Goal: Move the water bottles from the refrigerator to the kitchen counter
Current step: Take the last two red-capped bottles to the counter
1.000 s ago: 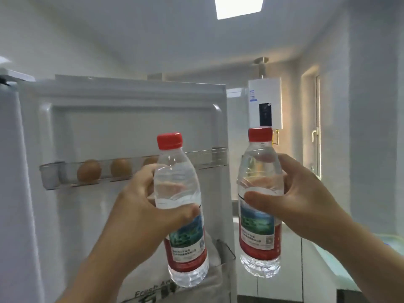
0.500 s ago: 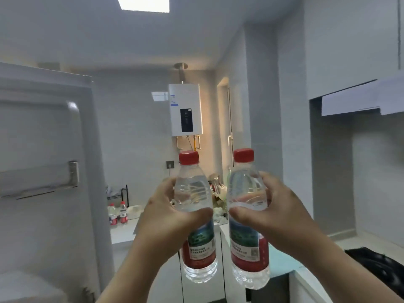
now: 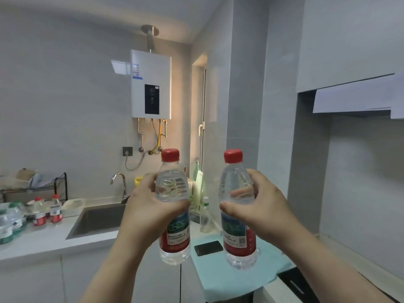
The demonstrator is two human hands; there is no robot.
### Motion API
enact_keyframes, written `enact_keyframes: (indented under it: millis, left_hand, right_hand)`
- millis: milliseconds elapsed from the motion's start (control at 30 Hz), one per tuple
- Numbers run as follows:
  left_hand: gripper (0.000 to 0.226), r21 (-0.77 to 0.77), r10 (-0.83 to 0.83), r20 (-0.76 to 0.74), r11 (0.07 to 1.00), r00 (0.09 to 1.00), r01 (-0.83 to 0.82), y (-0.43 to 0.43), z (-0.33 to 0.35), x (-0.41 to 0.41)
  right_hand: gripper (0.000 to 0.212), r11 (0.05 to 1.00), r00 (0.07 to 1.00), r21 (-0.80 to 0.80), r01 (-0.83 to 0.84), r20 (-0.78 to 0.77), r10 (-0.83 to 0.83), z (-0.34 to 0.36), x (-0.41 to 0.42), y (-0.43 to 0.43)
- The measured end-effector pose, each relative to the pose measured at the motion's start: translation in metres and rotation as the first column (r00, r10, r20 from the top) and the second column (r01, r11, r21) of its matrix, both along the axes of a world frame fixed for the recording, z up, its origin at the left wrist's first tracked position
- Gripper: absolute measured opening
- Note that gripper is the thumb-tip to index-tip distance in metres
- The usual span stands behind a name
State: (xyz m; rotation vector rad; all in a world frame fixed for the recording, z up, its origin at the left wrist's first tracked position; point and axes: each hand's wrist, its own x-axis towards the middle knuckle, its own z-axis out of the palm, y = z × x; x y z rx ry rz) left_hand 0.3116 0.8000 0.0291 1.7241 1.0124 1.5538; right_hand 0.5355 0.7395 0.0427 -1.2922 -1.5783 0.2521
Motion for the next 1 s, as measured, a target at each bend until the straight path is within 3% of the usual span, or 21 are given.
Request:
enact_keyframes:
  millis: [100,267,433,567,800,1000]
  left_hand:
    - [0.056,-0.010,0.018,-0.009,1.000,1.000,-0.018,0.038,-0.005,-0.002]
    - [0.053,-0.028,0.080,-0.001,0.996,0.997,-0.080,0.104,-0.018,-0.022]
    - [0.053,-0.041,0.241,-0.032,0.969,0.970,-0.242,0.174,-0.028,-0.048]
    - [0.056,-0.020,0.334,-0.075,0.941,0.940,-0.337,0.225,-0.023,-0.076]
    - [0.056,-0.034,0.606,-0.050,0.793,0.794,-0.608,0.294,-0.020,-0.156]
    - [0.058,-0.053,0.720,-0.046,0.690,0.692,-0.722,0.357,-0.034,-0.252]
  right_hand:
    - [0.059,1.000,1.000,-0.016,-0.008,-0.012,0.008,-0.004,0.004,0.043]
    - [0.064,0.994,0.994,-0.035,-0.107,-0.042,0.106,-0.020,-0.007,0.138]
    - [0.072,0.963,0.963,-0.041,-0.266,-0.053,0.264,-0.037,-0.031,0.242]
    - [0.061,0.937,0.935,-0.017,-0.349,-0.075,0.346,-0.031,-0.058,0.325]
    - [0.077,0.848,0.849,-0.046,-0.528,-0.020,0.528,-0.022,-0.147,0.454]
    - [0.085,0.760,0.762,-0.061,-0.647,-0.004,0.648,-0.040,-0.258,0.543]
